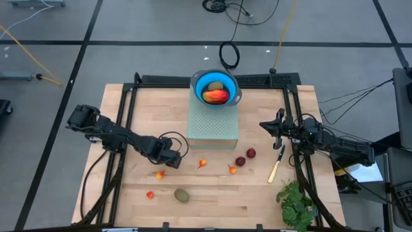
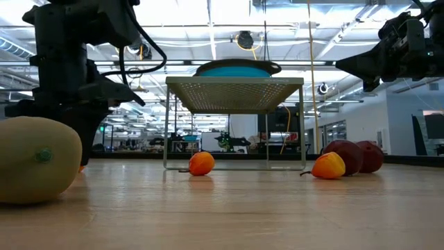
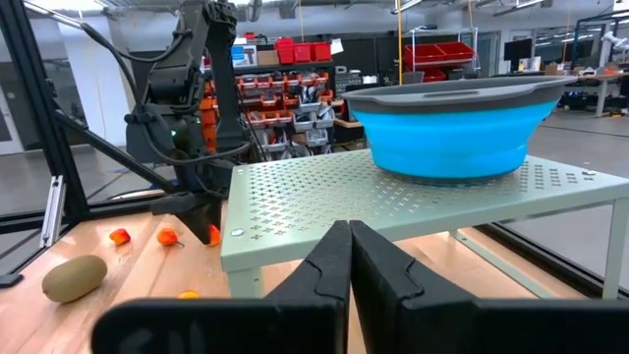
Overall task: Pick & Place Fruit
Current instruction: Put the pear into the blue strainer bowl on the shelf
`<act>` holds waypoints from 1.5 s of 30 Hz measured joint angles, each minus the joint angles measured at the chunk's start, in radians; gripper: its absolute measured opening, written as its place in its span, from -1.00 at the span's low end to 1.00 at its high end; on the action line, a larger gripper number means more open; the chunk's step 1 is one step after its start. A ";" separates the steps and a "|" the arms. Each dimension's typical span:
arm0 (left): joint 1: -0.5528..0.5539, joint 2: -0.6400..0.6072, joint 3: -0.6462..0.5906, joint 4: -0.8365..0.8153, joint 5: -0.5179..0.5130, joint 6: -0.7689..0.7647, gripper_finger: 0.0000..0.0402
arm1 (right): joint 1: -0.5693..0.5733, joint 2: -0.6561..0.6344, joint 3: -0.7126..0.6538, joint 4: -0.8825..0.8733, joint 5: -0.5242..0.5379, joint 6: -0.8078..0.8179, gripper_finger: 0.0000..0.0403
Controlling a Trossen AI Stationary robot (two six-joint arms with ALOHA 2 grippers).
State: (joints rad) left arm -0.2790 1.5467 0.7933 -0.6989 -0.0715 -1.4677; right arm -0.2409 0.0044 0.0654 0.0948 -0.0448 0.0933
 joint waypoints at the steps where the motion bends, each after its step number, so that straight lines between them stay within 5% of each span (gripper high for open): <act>1: 0.000 0.000 0.000 0.001 0.000 0.000 -0.24 | 0.000 0.000 0.000 0.000 0.000 0.000 -1.00; 7: 0.000 0.000 0.000 0.014 0.000 0.000 -0.44 | 0.000 0.000 0.000 0.000 0.000 0.000 -1.00; 18: 0.000 -0.003 0.000 0.016 0.008 -0.012 -0.42 | 0.000 0.000 0.000 -0.001 0.000 0.000 -1.00; 24: 0.021 -0.013 0.000 0.015 0.119 -0.007 -0.42 | 0.000 0.000 0.000 -0.001 0.000 0.000 -1.00; 31: 0.056 -0.117 0.002 0.020 0.237 0.003 -0.42 | 0.000 0.000 0.000 -0.001 0.000 0.000 -1.00; 45: 0.104 -0.367 0.002 0.271 0.245 0.052 -0.41 | 0.000 0.000 0.000 -0.002 -0.003 0.000 -1.00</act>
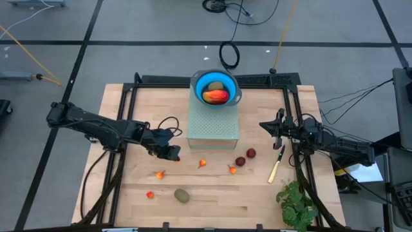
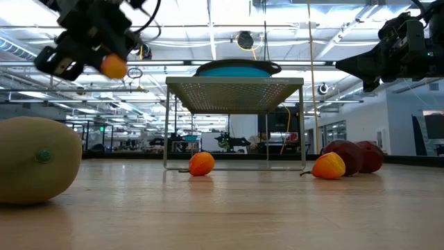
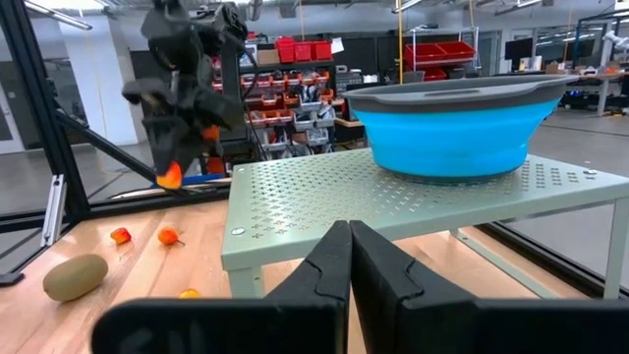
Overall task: Pick & Place Fruit
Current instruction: Put the pear into the blue strainer bowl on the shelf
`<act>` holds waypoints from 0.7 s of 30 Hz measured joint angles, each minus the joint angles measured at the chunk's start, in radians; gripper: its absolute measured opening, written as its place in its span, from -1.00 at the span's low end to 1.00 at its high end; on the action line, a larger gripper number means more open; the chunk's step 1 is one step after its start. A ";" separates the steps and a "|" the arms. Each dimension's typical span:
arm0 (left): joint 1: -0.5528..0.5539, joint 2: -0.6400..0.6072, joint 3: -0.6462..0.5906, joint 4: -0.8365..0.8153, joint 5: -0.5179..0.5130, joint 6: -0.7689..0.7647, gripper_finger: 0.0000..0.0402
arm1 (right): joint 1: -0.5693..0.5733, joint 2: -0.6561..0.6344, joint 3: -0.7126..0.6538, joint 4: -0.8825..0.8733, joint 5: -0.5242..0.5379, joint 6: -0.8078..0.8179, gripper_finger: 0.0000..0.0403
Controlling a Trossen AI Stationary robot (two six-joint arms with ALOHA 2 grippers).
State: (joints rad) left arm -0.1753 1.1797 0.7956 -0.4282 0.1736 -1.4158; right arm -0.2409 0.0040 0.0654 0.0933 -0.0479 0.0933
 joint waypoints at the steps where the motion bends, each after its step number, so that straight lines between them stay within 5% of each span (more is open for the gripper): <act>1: -0.001 -0.004 0.000 0.027 0.000 0.021 -0.41 | 0.000 0.000 0.000 0.000 0.000 0.000 -1.00; 12: -0.001 -0.010 0.001 0.295 -0.102 0.455 -0.41 | 0.000 0.000 0.000 0.000 -0.001 0.000 -1.00; 21: -0.001 -0.010 0.001 0.355 -0.190 0.737 -0.41 | 0.000 0.000 0.000 0.000 -0.001 0.000 -1.00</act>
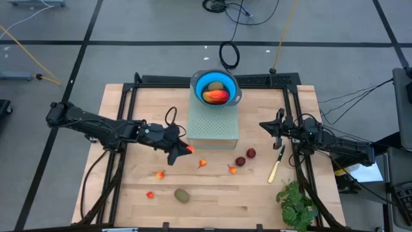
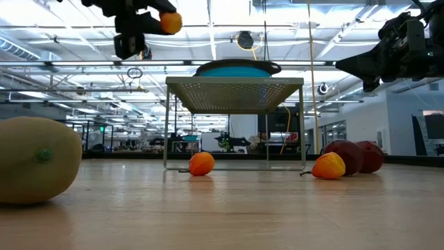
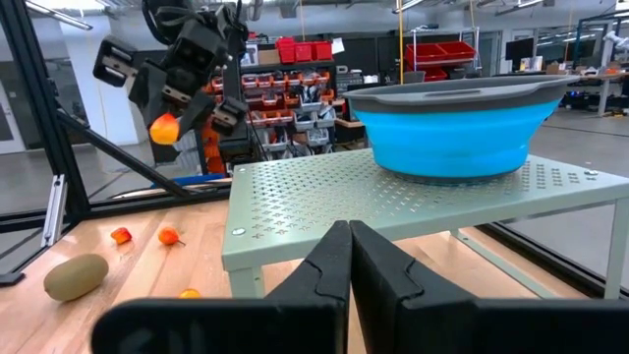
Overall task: Pick & Place Fruit
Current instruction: Put the pear into the blue strainer bowl on the shelf
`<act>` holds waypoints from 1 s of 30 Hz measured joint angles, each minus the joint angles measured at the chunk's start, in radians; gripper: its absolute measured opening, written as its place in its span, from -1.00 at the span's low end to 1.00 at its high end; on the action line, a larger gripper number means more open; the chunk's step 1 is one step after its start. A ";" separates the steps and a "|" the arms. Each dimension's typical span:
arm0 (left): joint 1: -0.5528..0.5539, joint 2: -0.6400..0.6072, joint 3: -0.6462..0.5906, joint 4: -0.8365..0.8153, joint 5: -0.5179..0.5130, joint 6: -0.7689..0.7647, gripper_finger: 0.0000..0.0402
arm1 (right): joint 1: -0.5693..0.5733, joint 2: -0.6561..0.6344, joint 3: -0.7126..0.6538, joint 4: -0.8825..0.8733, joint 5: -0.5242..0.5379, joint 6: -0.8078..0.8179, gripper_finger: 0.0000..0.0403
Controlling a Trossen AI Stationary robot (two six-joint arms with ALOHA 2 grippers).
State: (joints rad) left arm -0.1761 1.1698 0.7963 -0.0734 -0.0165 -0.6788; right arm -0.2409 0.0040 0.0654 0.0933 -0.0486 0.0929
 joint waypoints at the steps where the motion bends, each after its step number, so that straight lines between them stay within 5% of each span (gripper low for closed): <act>1: 0.000 0.000 0.000 0.000 -0.010 0.035 -0.41 | 0.000 0.000 0.000 0.000 0.000 0.000 -1.00; 20: -0.031 0.000 0.000 -0.001 -0.039 0.743 -0.41 | 0.000 0.000 0.000 0.000 0.000 0.000 -1.00; 30: -0.058 0.000 0.000 0.028 -0.039 0.977 -0.41 | 0.000 0.000 0.000 0.000 0.000 0.000 -1.00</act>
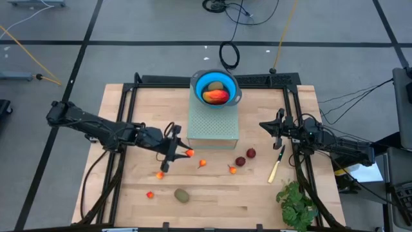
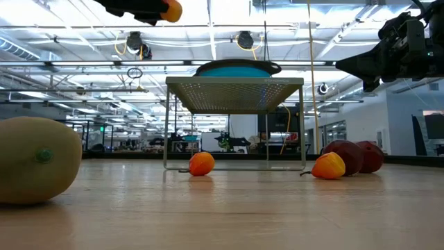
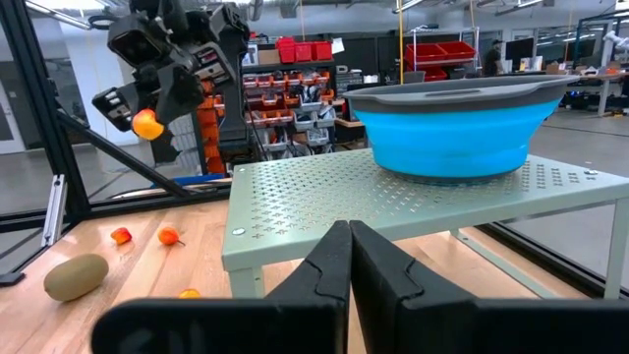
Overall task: Pick & Place Fruit
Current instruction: Put the pear into the blue strainer bowl on the shelf
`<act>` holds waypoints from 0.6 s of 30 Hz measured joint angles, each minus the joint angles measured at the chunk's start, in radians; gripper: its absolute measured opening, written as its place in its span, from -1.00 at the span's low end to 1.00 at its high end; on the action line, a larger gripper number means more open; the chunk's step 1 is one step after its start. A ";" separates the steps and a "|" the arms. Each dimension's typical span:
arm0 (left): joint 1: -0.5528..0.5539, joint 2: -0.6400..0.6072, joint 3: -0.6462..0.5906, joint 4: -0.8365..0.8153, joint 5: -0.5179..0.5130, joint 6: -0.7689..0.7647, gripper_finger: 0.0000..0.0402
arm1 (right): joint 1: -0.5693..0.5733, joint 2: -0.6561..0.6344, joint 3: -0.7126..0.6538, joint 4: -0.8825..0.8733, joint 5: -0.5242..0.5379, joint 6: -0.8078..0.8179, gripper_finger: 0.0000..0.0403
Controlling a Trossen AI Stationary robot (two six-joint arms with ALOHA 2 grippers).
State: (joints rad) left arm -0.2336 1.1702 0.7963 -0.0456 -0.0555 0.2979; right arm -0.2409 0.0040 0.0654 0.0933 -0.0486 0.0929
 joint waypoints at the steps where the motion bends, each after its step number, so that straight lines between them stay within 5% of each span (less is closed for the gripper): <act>1: -0.001 0.000 0.000 -0.001 0.000 0.004 -0.41 | 0.000 0.000 0.000 0.000 0.000 0.000 -1.00; 12: 0.000 0.000 0.000 0.000 0.001 -0.206 -0.41 | 0.000 0.000 0.000 0.000 0.000 0.000 -1.00; 18: 0.000 0.000 0.000 0.147 -0.034 -0.324 -0.41 | 0.000 0.000 0.000 0.000 0.000 0.000 -1.00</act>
State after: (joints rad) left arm -0.2337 1.1706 0.7963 0.1019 -0.0892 -0.0257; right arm -0.2409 0.0040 0.0654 0.0933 -0.0486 0.0929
